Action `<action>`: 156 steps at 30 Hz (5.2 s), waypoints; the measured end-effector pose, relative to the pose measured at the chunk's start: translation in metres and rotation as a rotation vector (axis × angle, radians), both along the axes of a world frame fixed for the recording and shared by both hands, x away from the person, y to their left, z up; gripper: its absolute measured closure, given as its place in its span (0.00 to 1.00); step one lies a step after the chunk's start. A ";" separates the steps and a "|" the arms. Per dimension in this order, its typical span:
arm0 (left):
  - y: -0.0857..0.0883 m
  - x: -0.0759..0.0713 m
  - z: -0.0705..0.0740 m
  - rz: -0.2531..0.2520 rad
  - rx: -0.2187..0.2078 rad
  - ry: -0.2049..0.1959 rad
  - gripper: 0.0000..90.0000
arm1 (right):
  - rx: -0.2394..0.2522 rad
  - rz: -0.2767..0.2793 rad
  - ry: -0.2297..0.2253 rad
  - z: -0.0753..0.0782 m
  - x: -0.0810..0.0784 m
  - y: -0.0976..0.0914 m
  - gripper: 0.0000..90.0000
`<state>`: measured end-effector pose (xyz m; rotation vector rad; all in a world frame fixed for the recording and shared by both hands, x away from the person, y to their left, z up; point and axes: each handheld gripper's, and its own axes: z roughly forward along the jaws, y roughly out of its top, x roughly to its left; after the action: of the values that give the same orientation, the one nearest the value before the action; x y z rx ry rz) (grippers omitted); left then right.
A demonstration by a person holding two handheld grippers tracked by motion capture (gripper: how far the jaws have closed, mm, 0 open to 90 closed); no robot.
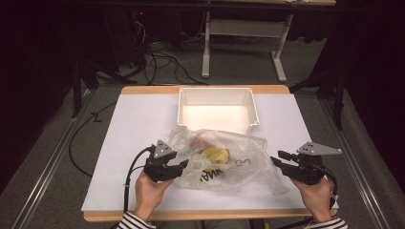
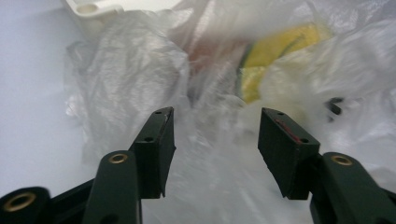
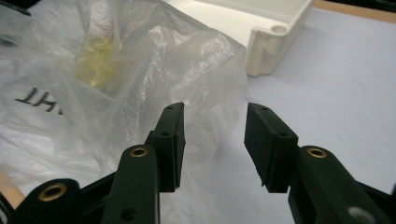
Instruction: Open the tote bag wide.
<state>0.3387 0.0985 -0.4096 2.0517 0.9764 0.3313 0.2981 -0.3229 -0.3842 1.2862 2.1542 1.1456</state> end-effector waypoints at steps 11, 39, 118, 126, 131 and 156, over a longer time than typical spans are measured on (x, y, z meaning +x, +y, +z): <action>-0.003 -0.032 -0.009 -0.042 -0.006 0.050 0.42 | -0.029 0.112 -0.081 0.024 -0.006 0.034 0.64; -0.058 -0.011 -0.059 -0.039 0.189 0.075 0.42 | -0.086 0.248 0.170 -0.040 0.051 0.084 0.54; -0.070 0.047 0.014 -0.128 0.068 0.023 1.00 | -0.115 0.299 0.006 -0.012 0.030 0.126 0.79; -0.066 0.050 0.015 -0.115 0.063 0.021 1.00 | -0.173 0.299 0.001 -0.020 0.041 0.152 0.67; -0.066 0.050 0.015 -0.115 0.055 0.021 1.00 | -0.161 0.270 0.096 -0.030 0.068 0.153 0.49; -0.057 0.062 0.023 -0.044 0.069 -0.020 1.00 | -0.225 0.477 0.172 -0.049 0.008 0.134 1.00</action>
<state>0.4010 0.0418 -0.3868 2.1246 0.9180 0.3664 0.3059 -0.1891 -0.4337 0.8212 2.7231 0.9395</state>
